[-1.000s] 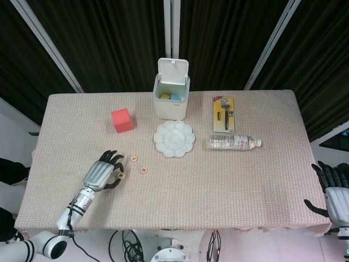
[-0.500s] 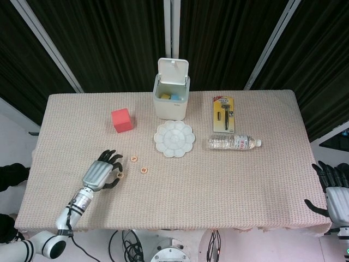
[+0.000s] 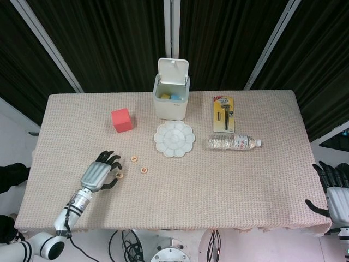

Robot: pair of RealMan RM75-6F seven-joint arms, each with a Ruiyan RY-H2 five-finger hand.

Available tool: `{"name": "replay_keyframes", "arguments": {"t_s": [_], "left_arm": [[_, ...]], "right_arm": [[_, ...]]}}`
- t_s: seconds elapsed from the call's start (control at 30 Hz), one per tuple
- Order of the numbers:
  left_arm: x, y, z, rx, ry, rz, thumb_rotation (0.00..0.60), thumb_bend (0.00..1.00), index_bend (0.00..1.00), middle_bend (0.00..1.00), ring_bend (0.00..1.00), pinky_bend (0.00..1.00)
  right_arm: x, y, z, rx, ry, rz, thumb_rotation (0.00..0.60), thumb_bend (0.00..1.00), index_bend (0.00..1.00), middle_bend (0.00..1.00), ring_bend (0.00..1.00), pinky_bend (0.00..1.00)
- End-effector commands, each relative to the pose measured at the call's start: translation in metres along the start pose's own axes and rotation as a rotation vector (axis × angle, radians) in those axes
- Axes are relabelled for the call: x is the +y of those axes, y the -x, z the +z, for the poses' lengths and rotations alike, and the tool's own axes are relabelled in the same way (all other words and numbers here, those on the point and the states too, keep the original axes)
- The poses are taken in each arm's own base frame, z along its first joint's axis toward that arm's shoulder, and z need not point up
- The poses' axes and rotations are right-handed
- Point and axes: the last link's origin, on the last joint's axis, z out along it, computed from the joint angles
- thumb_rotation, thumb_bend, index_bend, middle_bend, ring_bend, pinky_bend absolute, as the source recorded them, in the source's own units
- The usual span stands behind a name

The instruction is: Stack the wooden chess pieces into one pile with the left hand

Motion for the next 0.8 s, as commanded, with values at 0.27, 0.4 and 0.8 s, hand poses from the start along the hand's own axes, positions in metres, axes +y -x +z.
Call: {"name": "replay_keyframes", "arguments": {"t_s": [0.27,0.4,0.8], "left_arm": [[0.008,-0.002,0.002,0.025,0.023,-0.028,0.600,0.23,0.22,0.14,0.00,0.00],[0.010,0.002,0.006,0.021,0.022,-0.034,0.600,0.17,0.18,0.14,0.00,0.00],[0.016,0.003,0.018,0.033,0.031,-0.053,0.600,0.17,0.18,0.14,0.00,0.00]], "right_arm": [[0.000,0.001,0.000,0.003,0.002,0.000,0.600,0.10,0.00,0.00,0.00,0.00],[0.001,0.001,0.000,0.004,0.004,0.001,0.600,0.10,0.00,0.00,0.00,0.00],[0.002,0.002,0.000,-0.001,0.010,0.001,0.600,0.10,0.00,0.00,0.00,0.00]]}}
